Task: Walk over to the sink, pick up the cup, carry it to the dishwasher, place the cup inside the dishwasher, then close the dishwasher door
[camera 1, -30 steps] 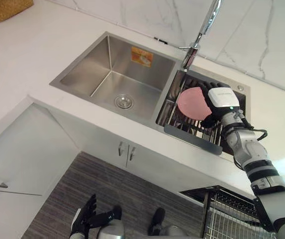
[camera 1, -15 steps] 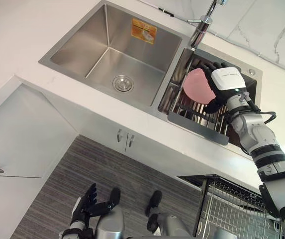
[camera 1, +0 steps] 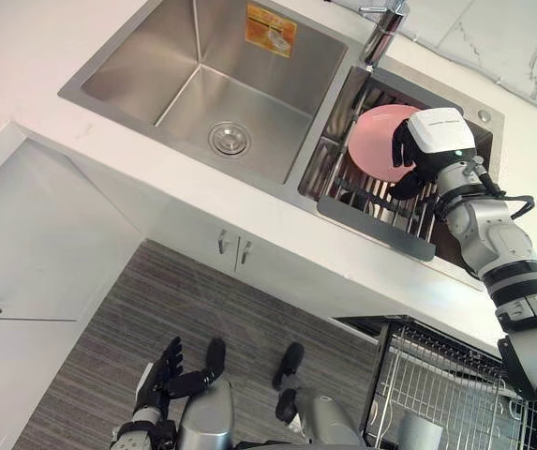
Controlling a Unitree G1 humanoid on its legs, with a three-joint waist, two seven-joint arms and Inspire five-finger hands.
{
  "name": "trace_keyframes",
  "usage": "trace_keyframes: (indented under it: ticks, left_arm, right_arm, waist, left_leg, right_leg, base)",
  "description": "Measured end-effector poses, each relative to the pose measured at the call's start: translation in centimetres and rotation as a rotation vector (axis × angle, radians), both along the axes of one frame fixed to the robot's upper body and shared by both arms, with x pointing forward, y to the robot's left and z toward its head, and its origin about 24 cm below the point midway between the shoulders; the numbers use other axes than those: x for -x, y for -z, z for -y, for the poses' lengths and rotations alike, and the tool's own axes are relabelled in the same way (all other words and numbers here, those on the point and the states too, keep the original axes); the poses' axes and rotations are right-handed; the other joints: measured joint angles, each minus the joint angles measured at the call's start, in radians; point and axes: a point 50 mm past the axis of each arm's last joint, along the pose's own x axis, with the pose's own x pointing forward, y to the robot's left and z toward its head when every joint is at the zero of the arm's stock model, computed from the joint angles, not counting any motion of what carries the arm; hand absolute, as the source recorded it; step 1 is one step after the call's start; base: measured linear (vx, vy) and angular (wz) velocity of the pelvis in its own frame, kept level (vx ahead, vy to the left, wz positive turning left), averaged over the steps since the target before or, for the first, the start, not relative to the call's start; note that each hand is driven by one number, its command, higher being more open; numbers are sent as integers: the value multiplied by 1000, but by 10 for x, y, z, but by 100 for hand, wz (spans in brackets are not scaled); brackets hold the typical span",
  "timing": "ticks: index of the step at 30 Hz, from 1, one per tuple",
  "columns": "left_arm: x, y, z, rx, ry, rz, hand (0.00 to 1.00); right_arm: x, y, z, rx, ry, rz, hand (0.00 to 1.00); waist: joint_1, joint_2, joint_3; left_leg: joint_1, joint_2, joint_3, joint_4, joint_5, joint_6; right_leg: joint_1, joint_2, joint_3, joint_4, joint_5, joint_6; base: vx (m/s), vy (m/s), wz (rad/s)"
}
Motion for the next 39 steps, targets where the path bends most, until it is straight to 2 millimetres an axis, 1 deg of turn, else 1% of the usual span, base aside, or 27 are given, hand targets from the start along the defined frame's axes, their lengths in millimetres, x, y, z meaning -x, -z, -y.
trace_keyframes:
  ticks: [7,14,16,18,20,21,22,24,25,26,27,29,32,34,35,37,39]
  left_arm:
    - [0,0,0,2,-1,1,100]
    - [0,0,2,7,-3,2,100]
    - [0,1,3,10,-4,2,100]
    - [0,2,6,19,-4,1,100]
    - [2,3,9,25,-4,-5,100]
    - [4,4,11,31,-4,-8,100]
    - [5,5,12,34,-2,-13,100]
    - [9,7,15,42,-2,-25,100]
    - [12,9,16,44,0,-42,100]
    - [14,10,16,45,-2,-49,100]
    - [16,12,16,44,-4,-59,100]
    - [19,12,15,42,-7,-66,100]
    - [26,14,13,35,-13,-89,100]
    - [29,16,12,34,-17,-100,100]
    - [29,16,12,33,-17,-101,100]
    - [32,17,12,31,-19,-113,100]
    - [33,17,11,23,-10,-118,100]
  right_arm:
    - [1,-6,1,-47,-17,17,0]
    - [5,-14,1,-84,-36,50,0]
    - [9,-15,7,-106,-21,69,0]
    - [14,-14,16,-130,5,81,0]
    - [19,-12,22,-149,27,90,0]
    - [22,-14,23,-157,28,105,0]
    - [24,-15,23,-160,22,116,100]
    - [30,-14,20,-156,-4,115,100]
    - [34,-7,17,-148,-23,91,100]
    - [36,-3,16,-145,-32,80,100]
    - [40,3,14,-140,-46,64,100]
    - [43,11,10,-147,-65,41,100]
    - [48,31,3,-157,-94,-21,100]
    - [51,44,-1,-159,-108,-68,100]
    - [52,46,-2,-154,-111,-76,100]
    - [54,54,-5,-154,-123,-96,100]
    - [56,59,-6,-151,-132,-111,100]
  waist:
    - [-5,5,3]
    - [-23,22,11]
    - [-25,26,10]
    - [-25,29,9]
    - [-27,40,3]
    - [-29,50,-3]
    - [-29,57,-9]
    - [-29,69,-19]
    - [-30,72,-43]
    - [-30,71,-54]
    - [-31,70,-68]
    - [-35,65,-77]
    - [-39,50,-126]
    - [-41,46,-141]
    - [-41,45,-143]
    - [-45,42,-164]
    - [-49,41,-168]
  left_leg:
    - [0,6,12,1,-5,-2]
    - [3,8,15,1,-6,-2]
    - [5,8,18,1,-6,-1]
    - [12,7,20,0,3,-9]
    - [27,7,22,-3,3,-10]
    - [36,7,27,-11,3,-10]
    - [43,7,31,-17,3,-10]
    - [61,7,37,-29,4,-11]
    - [69,7,39,-43,6,-14]
    - [74,7,40,-50,8,-17]
    - [84,7,41,-63,13,-18]
    - [108,6,42,-80,20,-18]
    - [121,3,44,-112,37,-18]
    - [144,1,43,-137,49,-18]
    - [151,1,43,-144,50,-18]
    - [156,-2,45,-158,53,-22]
    - [167,-3,45,-164,56,-21]
  right_leg:
    - [-5,6,12,0,11,-10]
    - [-5,8,15,0,12,-12]
    - [-5,8,18,0,12,-13]
    - [0,8,21,0,13,-12]
    - [10,7,23,0,15,-10]
    - [13,7,27,0,16,-9]
    - [15,7,31,0,16,-9]
    - [23,8,34,0,16,-8]
    - [24,8,36,-2,16,-8]
    - [25,8,37,-2,15,-8]
    - [28,8,37,-3,15,-8]
    - [46,8,37,-6,15,-7]
    - [48,8,38,-16,14,-5]
    - [63,8,36,-17,10,-1]
    - [68,8,36,-17,9,-1]
    - [68,7,37,-21,6,-1]
    - [78,7,38,-22,6,-1]
  base:
    - [31,21,-6]
    - [4,2,0]
    - [37,30,-3]
    - [51,30,-3]
    - [63,33,-4]
    - [56,37,-9]
    - [58,42,-11]
    - [39,26,-9]
    - [35,20,-6]
    - [48,22,-4]
    - [39,16,-2]
    - [16,8,0]
    - [0,0,0]
    - [1,3,2]
    - [-33,8,1]
    - [0,0,0]
    - [0,0,0]
